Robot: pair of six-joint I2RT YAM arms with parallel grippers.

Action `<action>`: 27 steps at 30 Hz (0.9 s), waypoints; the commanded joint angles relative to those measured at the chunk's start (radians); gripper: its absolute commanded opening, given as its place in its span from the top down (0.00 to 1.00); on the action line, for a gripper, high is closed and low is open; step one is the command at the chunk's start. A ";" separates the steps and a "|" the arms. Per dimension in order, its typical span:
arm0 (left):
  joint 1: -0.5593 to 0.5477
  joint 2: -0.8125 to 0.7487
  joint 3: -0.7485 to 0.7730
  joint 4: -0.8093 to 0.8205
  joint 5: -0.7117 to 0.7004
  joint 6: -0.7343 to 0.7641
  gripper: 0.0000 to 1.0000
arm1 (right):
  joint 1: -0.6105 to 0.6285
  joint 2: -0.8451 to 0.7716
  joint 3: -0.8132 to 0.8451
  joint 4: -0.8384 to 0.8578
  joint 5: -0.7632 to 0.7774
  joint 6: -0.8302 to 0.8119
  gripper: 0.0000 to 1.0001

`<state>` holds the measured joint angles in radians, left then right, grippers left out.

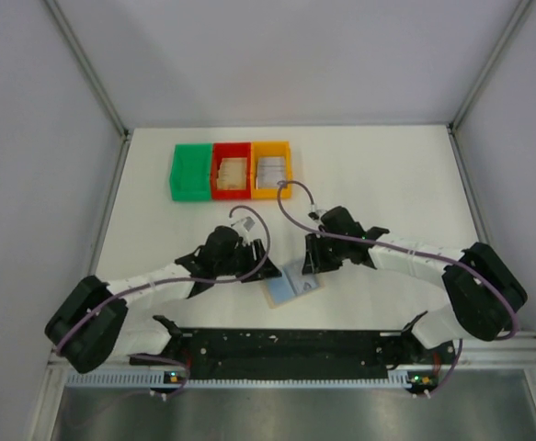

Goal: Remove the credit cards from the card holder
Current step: Remove the credit card from the card holder.

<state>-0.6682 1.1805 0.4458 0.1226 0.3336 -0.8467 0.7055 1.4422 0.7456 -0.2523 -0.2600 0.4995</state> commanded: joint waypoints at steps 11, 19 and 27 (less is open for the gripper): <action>0.008 0.298 0.073 0.089 0.061 0.035 0.52 | -0.012 0.038 -0.066 0.099 -0.039 0.066 0.68; 0.140 0.335 0.126 0.006 0.070 0.121 0.53 | -0.012 0.049 -0.094 0.200 -0.065 0.142 0.72; 0.087 0.205 0.169 -0.031 0.099 0.077 0.53 | -0.041 -0.023 -0.083 0.196 -0.033 0.177 0.73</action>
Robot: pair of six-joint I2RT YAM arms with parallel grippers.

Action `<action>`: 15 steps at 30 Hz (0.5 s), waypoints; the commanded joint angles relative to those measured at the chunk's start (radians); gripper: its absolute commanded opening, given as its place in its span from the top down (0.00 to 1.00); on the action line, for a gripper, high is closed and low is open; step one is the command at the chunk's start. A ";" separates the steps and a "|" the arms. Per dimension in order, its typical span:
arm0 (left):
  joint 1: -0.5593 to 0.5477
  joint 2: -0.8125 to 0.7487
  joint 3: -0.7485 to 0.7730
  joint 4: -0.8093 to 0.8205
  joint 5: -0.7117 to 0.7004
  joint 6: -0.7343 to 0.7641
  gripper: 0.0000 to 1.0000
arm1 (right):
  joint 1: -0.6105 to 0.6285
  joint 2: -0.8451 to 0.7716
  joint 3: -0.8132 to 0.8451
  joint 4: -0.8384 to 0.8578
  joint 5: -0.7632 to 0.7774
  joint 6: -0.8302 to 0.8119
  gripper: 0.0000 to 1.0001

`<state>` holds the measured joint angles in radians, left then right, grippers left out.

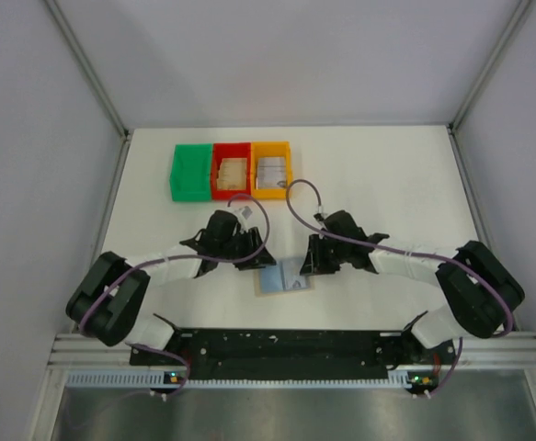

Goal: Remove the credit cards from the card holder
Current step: Remove the credit card from the card holder.

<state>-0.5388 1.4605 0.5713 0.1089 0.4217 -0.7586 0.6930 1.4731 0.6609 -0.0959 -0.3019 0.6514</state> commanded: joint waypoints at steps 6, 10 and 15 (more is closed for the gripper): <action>-0.079 -0.068 0.007 0.101 0.046 -0.116 0.59 | -0.036 -0.040 0.031 0.041 -0.002 0.016 0.74; -0.082 -0.019 0.007 0.129 0.054 -0.123 0.70 | -0.036 -0.016 0.026 0.064 0.001 0.017 0.76; -0.084 0.023 -0.013 0.178 0.057 -0.145 0.73 | -0.036 0.001 0.032 0.076 -0.006 0.019 0.77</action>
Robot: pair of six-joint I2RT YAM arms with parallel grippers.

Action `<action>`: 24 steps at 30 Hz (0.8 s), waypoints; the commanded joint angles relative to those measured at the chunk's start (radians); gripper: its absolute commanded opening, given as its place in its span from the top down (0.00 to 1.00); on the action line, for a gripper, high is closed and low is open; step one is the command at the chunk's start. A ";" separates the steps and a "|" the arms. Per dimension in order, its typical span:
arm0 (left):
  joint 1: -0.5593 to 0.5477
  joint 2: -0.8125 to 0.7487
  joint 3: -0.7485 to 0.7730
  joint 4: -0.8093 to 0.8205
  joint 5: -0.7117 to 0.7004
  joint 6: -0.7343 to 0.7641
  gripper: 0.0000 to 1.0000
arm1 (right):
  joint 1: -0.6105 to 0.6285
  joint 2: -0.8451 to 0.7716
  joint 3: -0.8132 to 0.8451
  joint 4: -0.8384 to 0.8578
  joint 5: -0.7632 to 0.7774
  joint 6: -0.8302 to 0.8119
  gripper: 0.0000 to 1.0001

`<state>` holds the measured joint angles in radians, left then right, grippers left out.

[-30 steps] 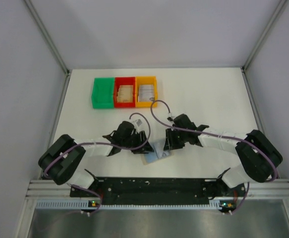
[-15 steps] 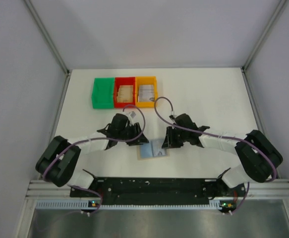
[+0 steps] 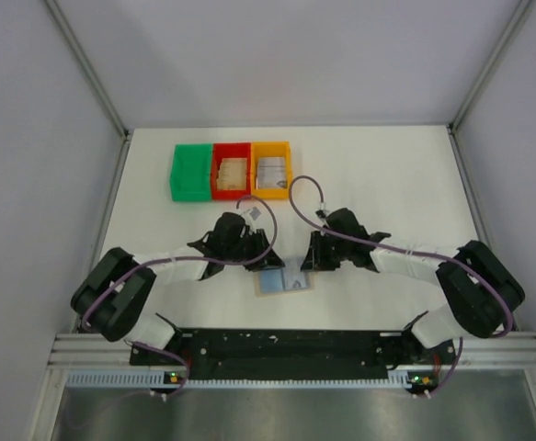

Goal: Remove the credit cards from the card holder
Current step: Remove the credit card from the card holder.

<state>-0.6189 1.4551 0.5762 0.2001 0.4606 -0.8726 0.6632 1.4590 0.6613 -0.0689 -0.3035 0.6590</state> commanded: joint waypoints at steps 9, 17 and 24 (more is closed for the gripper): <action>-0.002 0.068 -0.038 0.104 0.019 -0.020 0.73 | -0.007 0.047 0.018 0.095 -0.028 0.018 0.80; -0.008 0.103 -0.047 0.117 0.033 -0.031 0.71 | -0.007 0.077 0.012 0.103 -0.026 0.019 0.82; -0.010 0.123 -0.052 0.130 0.047 -0.037 0.70 | -0.007 0.093 0.006 0.116 -0.048 0.022 0.82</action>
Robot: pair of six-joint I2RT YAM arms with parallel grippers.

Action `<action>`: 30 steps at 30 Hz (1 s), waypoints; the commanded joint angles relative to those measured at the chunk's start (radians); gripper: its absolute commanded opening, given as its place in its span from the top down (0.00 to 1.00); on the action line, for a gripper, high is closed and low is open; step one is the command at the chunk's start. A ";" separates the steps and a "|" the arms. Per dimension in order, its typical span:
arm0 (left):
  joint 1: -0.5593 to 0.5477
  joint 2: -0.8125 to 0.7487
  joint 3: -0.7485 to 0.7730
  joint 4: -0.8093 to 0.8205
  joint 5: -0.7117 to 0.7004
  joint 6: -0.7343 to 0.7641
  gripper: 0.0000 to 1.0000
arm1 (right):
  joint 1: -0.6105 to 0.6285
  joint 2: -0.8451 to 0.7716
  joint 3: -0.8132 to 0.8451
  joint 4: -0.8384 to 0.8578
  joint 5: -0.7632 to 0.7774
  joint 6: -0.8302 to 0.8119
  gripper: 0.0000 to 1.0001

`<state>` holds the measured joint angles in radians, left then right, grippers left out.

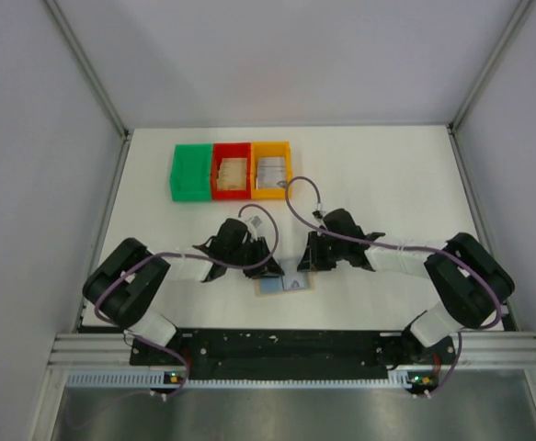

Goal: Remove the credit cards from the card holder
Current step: Remove the credit card from the card holder.

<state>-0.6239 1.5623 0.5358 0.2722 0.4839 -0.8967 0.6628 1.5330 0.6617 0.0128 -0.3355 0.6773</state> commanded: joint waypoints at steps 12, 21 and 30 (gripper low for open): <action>-0.014 0.048 -0.039 0.188 0.058 -0.091 0.71 | -0.006 0.036 -0.014 0.072 -0.040 0.025 0.82; -0.011 0.027 -0.111 0.312 0.065 -0.133 1.00 | -0.008 0.018 -0.025 0.084 -0.046 0.031 0.82; 0.000 -0.042 -0.210 0.507 0.064 -0.154 1.00 | -0.072 -0.076 -0.086 0.187 -0.134 0.076 0.76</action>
<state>-0.6312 1.5723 0.3695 0.6159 0.5350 -1.0397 0.6231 1.5181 0.5980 0.1120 -0.4175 0.7341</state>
